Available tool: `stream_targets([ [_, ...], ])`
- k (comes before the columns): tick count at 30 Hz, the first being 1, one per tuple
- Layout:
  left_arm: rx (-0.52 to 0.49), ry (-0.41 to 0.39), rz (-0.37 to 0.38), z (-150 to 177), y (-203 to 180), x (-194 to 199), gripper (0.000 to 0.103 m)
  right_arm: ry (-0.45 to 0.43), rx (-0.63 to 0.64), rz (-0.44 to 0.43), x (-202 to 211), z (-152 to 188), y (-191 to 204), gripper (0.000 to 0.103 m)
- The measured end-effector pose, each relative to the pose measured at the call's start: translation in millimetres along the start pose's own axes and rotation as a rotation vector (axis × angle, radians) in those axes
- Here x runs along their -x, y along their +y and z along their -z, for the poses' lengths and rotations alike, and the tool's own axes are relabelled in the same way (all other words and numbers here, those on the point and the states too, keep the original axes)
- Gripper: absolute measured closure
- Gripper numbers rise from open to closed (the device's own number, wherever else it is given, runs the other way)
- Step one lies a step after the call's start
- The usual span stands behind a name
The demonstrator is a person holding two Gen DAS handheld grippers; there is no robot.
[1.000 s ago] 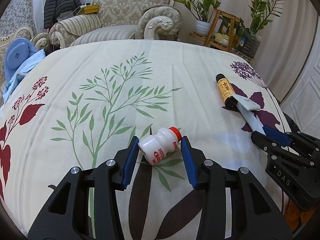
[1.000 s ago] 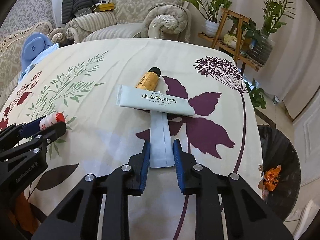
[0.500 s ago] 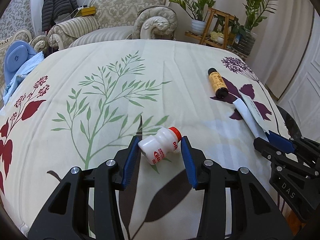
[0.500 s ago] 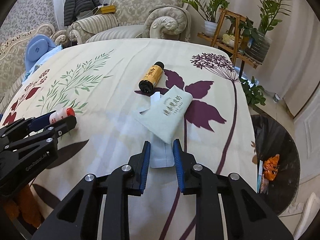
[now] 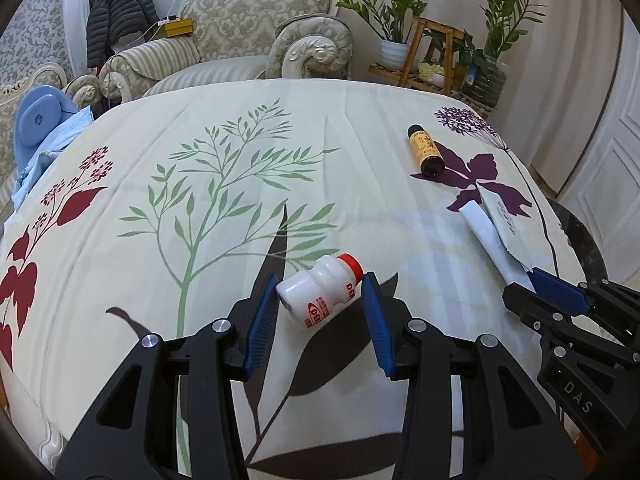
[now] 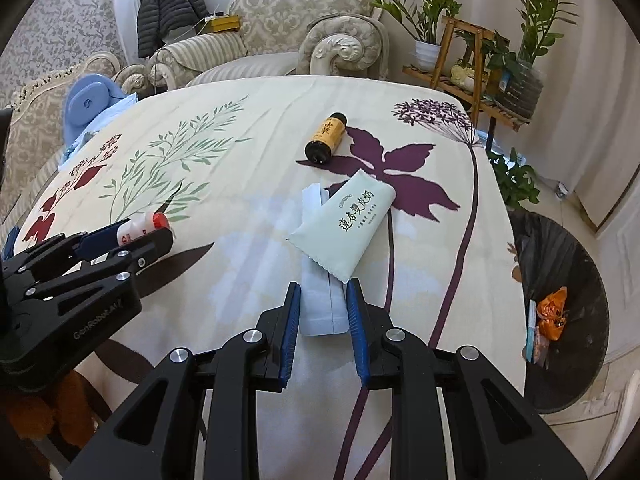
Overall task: Collect trash
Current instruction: 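Lift the white strip with the right gripper while the left holds the bottle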
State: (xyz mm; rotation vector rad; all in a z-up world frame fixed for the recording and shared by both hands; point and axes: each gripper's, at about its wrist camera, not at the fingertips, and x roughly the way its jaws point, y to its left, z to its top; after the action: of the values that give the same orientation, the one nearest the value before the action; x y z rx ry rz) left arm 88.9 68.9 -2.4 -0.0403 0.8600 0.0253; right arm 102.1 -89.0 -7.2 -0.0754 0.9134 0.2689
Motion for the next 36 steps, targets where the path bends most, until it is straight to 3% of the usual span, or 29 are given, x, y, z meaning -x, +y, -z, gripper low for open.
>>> stream_targets([
  [21,0.029,-0.017,-0.031,14.2,21.8,15.0,0.061,-0.009,0.041,-0.044,9.8,10.8,28.9,0.078],
  [36,0.028,-0.063,-0.005,19.5,2.3,33.7,0.061,-0.097,0.008,0.079,32.4,10.0,4.5,0.078],
])
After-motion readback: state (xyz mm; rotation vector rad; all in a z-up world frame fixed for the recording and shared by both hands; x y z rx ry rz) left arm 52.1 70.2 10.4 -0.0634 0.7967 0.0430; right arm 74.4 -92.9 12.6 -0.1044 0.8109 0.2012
